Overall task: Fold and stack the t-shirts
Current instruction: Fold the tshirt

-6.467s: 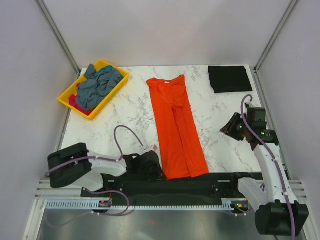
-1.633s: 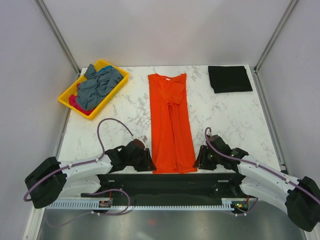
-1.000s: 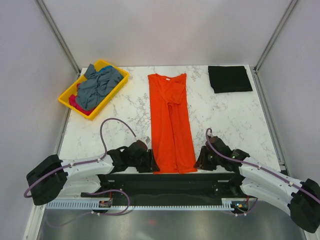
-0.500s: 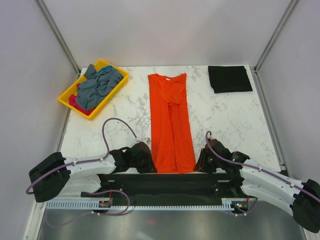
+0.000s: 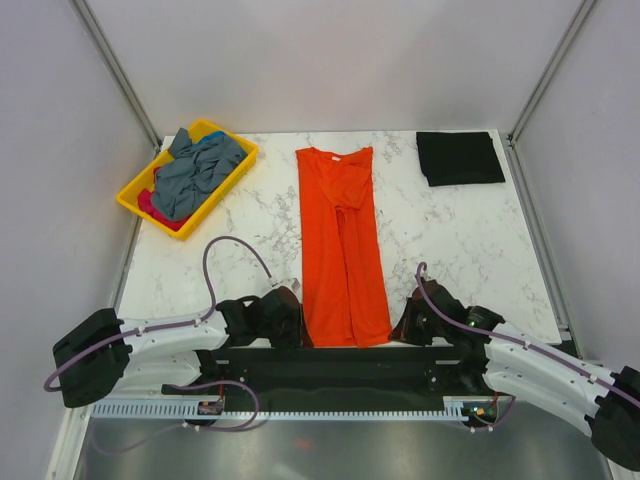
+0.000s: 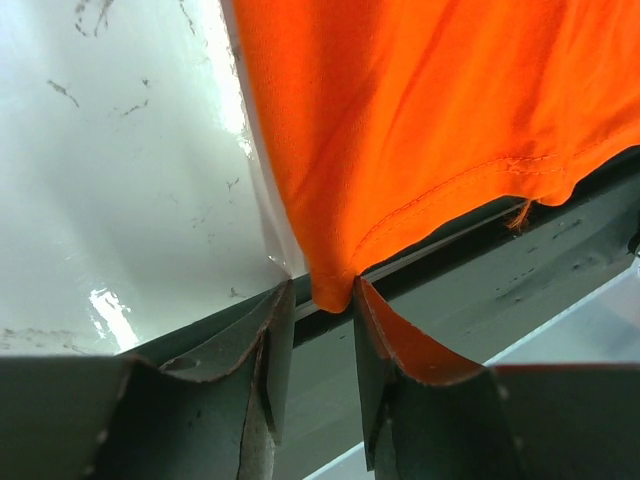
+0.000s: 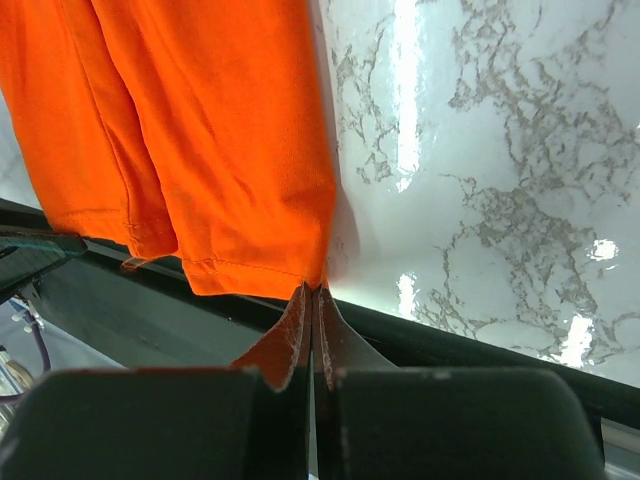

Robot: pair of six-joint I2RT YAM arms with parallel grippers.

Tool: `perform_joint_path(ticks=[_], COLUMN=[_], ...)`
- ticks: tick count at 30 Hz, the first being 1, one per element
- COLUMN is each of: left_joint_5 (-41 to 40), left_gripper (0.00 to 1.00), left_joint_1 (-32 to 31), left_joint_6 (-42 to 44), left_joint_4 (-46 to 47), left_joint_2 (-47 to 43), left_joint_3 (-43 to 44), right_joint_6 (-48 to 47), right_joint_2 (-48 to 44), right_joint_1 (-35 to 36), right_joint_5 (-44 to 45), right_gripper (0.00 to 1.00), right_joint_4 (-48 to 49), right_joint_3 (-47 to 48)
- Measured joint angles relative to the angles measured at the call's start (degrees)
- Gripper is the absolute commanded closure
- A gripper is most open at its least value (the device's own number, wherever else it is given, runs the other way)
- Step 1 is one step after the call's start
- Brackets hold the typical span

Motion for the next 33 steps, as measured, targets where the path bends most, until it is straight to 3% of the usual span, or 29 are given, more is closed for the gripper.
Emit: perform_joint_path(ticks=[9,11,13,14,24,33], left_joint_5=[0.1,0.2,0.0,-0.2,-2.0,-4.3], left_gripper=[0.69,0.78,0.96,0.98,0.98,0.98], left_joint_1=[-0.2,-0.4,-0.5,-0.4,-0.4,2.6], left_joint_6=[0.0,-0.1,-0.3,-0.3,-0.2,1.5], left_joint_4=[-0.5,-0.6,-0.7,-0.8,-3.1,-6.8], left_joint_2=[1.3,2.2,2.7,2.8,1.4,5.0], left_joint_3=[0.0,0.0,0.0,0.1,3.3,12.9], right_joint_6=[0.7,1.0,1.2,1.3,0.1,-5.7], right_joint_2=[-0.6,-1.1,-1.7,-2.0,-2.6,7.8], right_joint_1=[0.5,0.7,0.8,0.9,1.1,1.1], right_joint_5=[0.5,0.6,0.7,0.7,3.8,10.5], right_gripper=[1.00,1.00,1.00,1.00,1.00,1.00], right_joint_4=[0.1,0.0,0.1,0.1,-3.1,-4.5], right_joint_3=[0.0,0.0,0.0,0.0,3.3,13.8])
